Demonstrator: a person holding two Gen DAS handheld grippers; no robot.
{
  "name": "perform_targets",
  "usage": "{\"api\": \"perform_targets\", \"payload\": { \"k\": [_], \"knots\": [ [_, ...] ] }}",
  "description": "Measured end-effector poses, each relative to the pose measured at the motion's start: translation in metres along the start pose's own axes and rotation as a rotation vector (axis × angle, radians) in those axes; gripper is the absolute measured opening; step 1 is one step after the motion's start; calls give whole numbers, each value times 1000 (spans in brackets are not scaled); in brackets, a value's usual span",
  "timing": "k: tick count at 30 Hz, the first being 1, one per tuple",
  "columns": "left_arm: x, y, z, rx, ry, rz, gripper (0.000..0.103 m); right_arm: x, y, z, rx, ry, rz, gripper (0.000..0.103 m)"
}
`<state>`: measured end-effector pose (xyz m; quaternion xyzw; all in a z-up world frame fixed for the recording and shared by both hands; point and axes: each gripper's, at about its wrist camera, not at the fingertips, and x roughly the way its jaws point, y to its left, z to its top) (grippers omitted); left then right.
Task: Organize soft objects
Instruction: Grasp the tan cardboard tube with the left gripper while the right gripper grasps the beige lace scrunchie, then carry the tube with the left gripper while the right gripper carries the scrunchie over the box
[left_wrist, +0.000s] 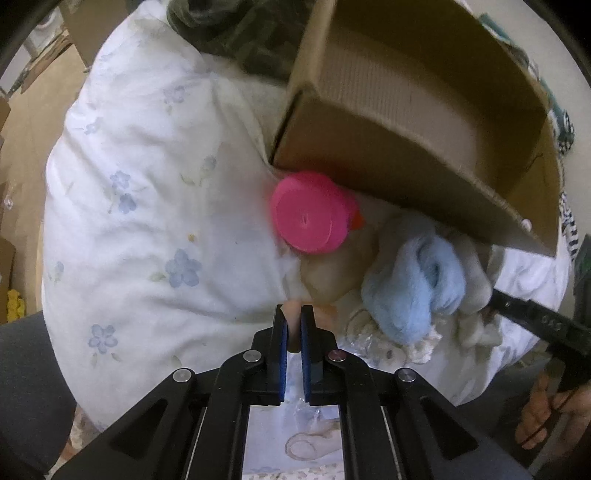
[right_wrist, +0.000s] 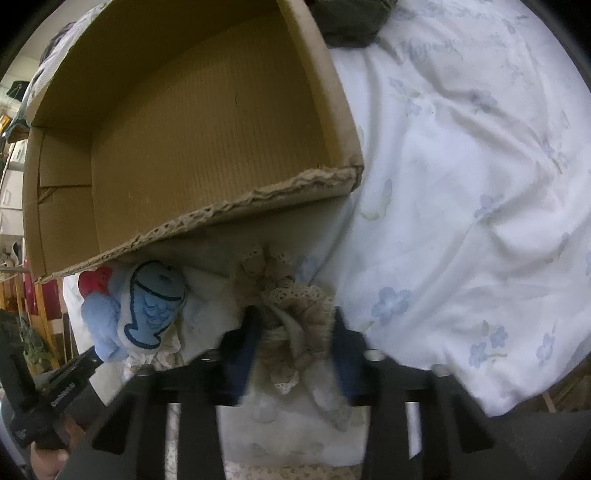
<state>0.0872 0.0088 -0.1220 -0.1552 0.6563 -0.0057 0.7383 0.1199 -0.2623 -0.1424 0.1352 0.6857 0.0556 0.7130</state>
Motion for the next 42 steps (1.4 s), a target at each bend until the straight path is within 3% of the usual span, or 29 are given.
{"api": "perform_targets", "payload": {
  "k": [2,10,18,28,35,42],
  "knots": [
    [-10,4,2,-19,-17,-20,6,-6,-1,0,5,-21,6,10],
    [-47,24,1,-52,-66,-47,6,-45,-20,-6,59,-134,84,10],
    [-61,26,-15,-50,-95,-55,6,-72,-25,-21,7,-183,152,9],
    [-72,18,-30,-5,-149,-22,6,-97,13,-44,-56,-212,241,9],
    [-115,-3,-16,58,-246,-11,6,-124,34,-43,-89,-302,315,9],
    [-151,-24,12,122,-338,-2,6,-149,40,-21,-76,-395,382,9]
  ]
}}
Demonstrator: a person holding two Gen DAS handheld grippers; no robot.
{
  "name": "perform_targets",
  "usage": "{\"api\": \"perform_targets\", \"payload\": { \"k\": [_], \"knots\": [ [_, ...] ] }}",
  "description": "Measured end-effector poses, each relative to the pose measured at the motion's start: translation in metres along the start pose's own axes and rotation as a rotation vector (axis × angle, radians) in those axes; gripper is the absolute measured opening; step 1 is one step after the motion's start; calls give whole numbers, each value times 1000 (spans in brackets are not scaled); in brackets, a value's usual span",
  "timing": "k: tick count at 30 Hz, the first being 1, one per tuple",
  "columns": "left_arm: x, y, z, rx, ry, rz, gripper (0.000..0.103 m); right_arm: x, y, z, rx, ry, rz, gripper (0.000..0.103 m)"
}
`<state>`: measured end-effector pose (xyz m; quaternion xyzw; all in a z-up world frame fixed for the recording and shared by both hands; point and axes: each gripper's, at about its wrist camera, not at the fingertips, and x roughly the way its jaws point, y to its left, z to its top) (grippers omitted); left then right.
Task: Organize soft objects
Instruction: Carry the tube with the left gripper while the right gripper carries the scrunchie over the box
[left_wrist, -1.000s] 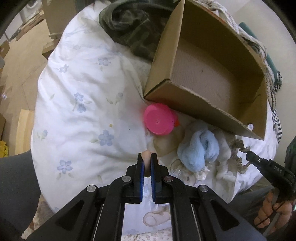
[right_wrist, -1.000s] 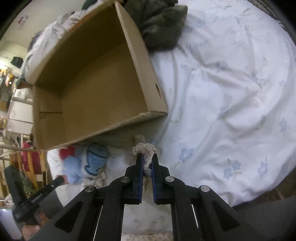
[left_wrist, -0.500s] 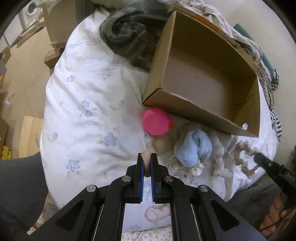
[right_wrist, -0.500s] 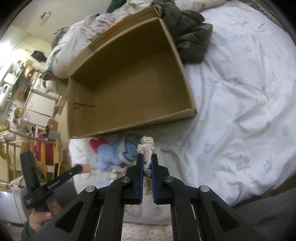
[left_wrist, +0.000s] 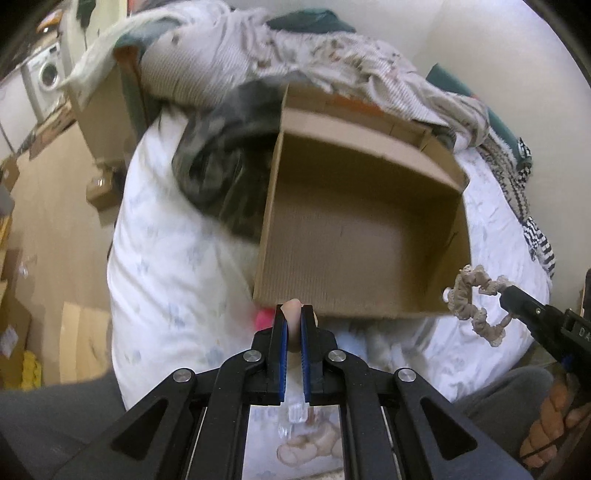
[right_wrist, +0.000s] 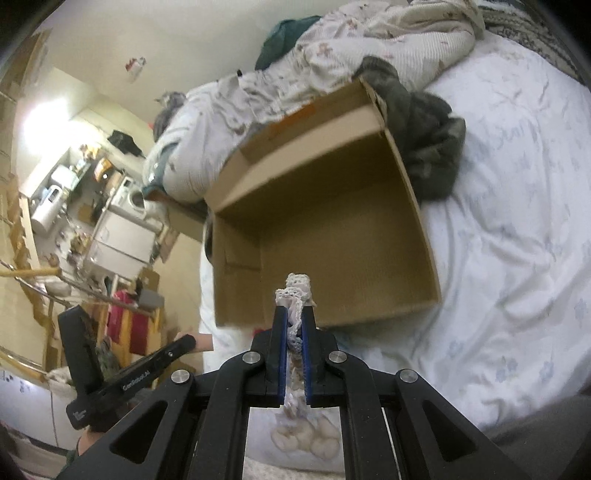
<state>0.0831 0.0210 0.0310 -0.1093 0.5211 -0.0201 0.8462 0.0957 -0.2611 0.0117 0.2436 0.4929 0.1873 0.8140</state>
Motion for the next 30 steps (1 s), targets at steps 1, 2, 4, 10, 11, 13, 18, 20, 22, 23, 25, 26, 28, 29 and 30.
{"api": "perform_targets", "payload": {
  "k": [1,2,4,10,11,13,18,20,22,23,25,26,28,29,30],
  "knots": [
    [-1,-2,5,11,-10,3,6,-1,2,6,-8,-11,3,9],
    [-3,-5,11,24,-20,6,6,-1,4,10,-18,-21,3,9],
    [-4,-11,23,45,-37,15,6,-3,8,19,-39,-49,1,9],
    [0,-20,49,89,-69,28,6,9,16,39,-92,-77,-43,9],
    [3,-22,51,96,-69,29,6,13,16,41,-98,-74,-51,9],
    [10,-25,55,108,-68,32,6,22,17,44,-114,-64,-70,9],
    [36,-33,63,129,-33,32,6,46,17,48,-137,-40,-96,9],
    [47,-35,63,137,-21,33,6,55,16,48,-146,-28,-107,9],
    [57,-38,64,146,-8,36,6,64,15,47,-147,-15,-107,9],
    [62,-39,64,149,-2,36,6,68,13,47,-147,-9,-109,9],
    [72,-41,64,151,12,36,6,75,11,47,-145,5,-111,9],
    [78,-41,65,150,20,37,6,78,9,48,-144,11,-111,9],
    [85,-41,65,146,30,37,6,83,7,48,-142,22,-113,9],
    [89,-41,64,143,35,36,6,86,6,48,-140,26,-110,9],
    [93,-41,64,141,42,36,6,88,4,48,-137,31,-107,9]
  ]
}}
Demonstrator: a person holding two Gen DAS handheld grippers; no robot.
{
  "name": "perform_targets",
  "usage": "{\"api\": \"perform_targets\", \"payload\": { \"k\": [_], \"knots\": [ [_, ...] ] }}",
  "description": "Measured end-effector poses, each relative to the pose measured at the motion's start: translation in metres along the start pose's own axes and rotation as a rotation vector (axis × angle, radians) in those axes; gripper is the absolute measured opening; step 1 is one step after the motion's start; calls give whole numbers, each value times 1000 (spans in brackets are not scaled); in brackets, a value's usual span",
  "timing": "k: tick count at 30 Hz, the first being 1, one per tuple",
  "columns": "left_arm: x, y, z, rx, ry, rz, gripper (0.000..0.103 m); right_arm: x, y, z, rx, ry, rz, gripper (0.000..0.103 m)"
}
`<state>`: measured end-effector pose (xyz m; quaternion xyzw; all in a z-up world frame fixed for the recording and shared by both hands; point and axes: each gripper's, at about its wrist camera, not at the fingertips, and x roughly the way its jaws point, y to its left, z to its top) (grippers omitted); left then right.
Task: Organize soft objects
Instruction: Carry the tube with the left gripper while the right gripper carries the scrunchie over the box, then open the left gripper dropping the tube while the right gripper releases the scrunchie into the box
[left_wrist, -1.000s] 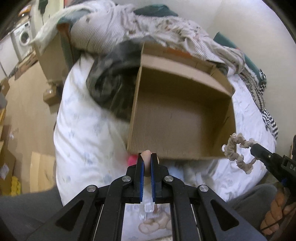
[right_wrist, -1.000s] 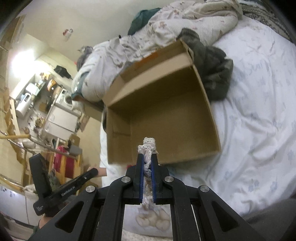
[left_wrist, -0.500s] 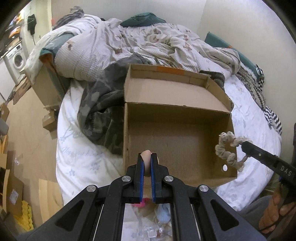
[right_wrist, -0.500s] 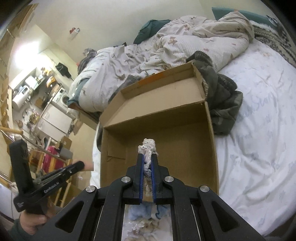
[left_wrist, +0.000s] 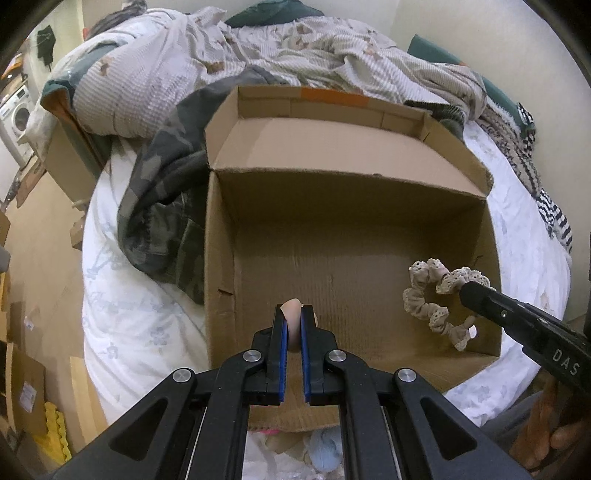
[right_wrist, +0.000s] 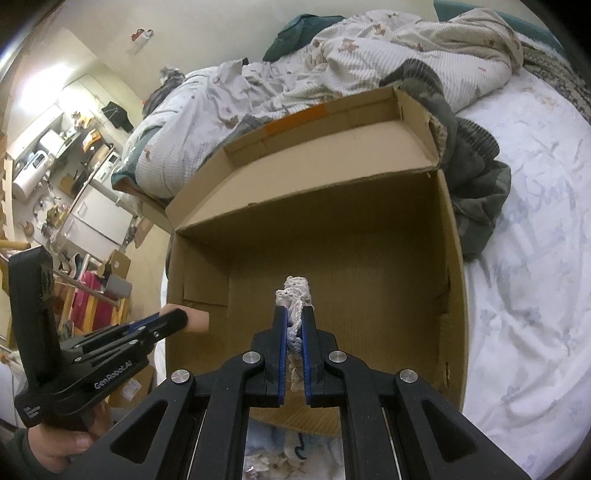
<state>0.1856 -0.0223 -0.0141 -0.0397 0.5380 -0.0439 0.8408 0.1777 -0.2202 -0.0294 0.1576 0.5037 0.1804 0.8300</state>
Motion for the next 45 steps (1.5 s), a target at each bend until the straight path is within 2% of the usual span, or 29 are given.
{"api": "perform_targets", "payload": {
  "k": [11,15,28,34,38,40,41,43,44,45],
  "knots": [
    [28,-12,-1,35,32,-17,6,22,-3,1,4,42,-2,9],
    [35,-10,-2,18,53,-26,6,29,-2,2,1,55,-2,9],
    [44,-12,-7,21,77,-22,8,39,-2,5,3,66,-8,9],
    [41,-18,-10,41,63,2,25,41,0,4,-2,62,-14,9],
    [37,-19,-10,43,40,16,60,39,-1,2,-4,55,-12,10],
    [34,-20,-10,49,23,21,63,38,-2,2,3,53,-6,11],
    [33,-20,-10,53,23,23,63,38,-3,2,10,53,-2,14],
    [32,-20,-10,53,19,27,63,37,-5,3,27,52,-1,36],
    [31,-19,-10,47,14,30,63,36,-5,4,34,46,3,63],
    [30,-18,-10,43,11,29,63,34,-5,4,41,31,8,78]
  ]
}}
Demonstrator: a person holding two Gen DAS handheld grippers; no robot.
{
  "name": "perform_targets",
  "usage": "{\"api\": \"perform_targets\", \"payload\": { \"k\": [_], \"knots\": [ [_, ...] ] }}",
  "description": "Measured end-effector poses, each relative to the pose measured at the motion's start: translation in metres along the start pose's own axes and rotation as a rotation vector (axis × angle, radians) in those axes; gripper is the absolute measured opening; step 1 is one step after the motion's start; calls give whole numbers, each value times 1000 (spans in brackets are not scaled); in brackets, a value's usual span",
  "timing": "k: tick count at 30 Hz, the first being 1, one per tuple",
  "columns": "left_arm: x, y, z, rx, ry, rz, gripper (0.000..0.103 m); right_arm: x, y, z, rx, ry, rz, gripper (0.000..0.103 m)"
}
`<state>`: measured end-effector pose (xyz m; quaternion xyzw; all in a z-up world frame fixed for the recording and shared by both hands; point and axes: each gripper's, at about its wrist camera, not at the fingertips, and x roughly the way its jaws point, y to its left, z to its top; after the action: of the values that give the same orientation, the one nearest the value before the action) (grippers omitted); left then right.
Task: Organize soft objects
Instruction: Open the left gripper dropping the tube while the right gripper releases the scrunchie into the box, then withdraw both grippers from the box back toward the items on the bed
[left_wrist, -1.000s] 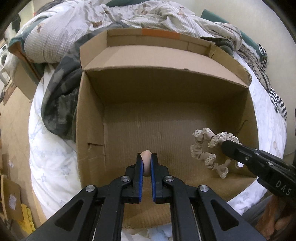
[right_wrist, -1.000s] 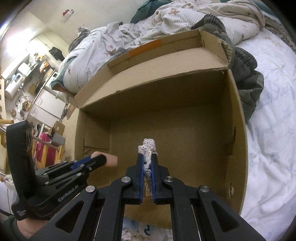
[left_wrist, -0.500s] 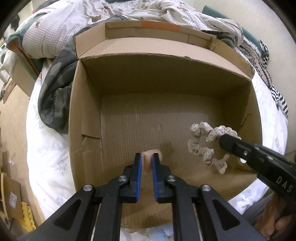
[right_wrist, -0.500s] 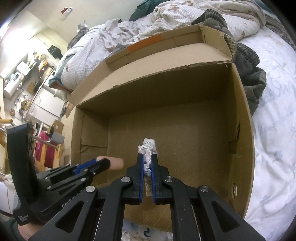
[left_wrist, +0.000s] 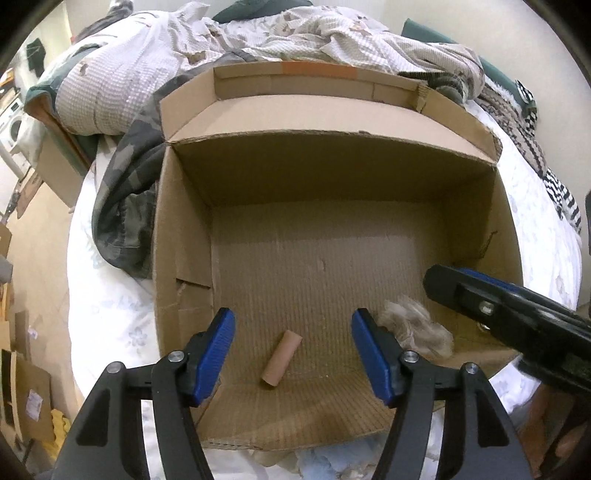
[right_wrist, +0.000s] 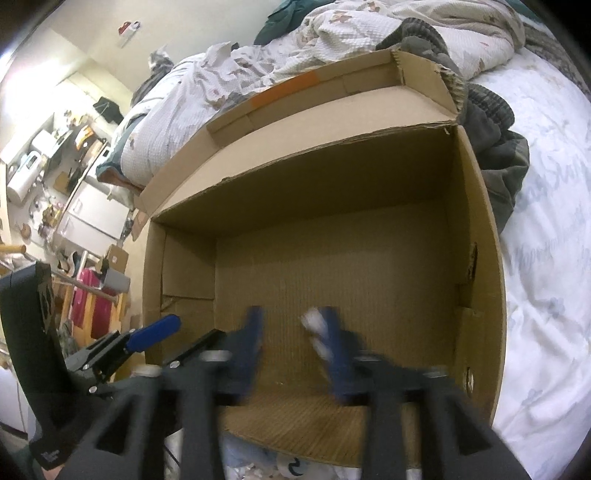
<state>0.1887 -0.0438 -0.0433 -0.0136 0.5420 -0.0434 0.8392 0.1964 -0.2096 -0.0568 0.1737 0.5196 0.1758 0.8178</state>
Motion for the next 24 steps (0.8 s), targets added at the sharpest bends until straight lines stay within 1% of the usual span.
{"api": "perform_targets", "payload": {
  "k": [2,4,11,19,20,21,22,23,24],
  "knots": [
    [-1,1,1,-6,-4,-1,63,-3,2,0,-5,-19,-5,78],
    [-3,2,1,-9,-11,4,63,-2,3,0,-17,-15,-12,78],
    [-8,3,0,-9,-22,14,63,-3,0,0,-4,-14,-19,78],
    [-31,6,-6,2,-80,33,63,-16,-3,-5,15,-37,-24,78],
    [-34,7,-6,4,-87,36,63,-19,-2,-6,14,-41,-24,82],
    [-37,7,-8,6,-91,40,63,-21,-2,-7,14,-44,-26,90],
    [-40,7,-9,8,-98,46,63,-24,-2,-9,14,-51,-28,94],
    [-43,7,-9,9,-104,50,63,-28,-2,-11,16,-54,-29,101],
    [-47,8,-10,10,-111,53,63,-30,-1,-13,22,-56,-29,103]
  ]
}}
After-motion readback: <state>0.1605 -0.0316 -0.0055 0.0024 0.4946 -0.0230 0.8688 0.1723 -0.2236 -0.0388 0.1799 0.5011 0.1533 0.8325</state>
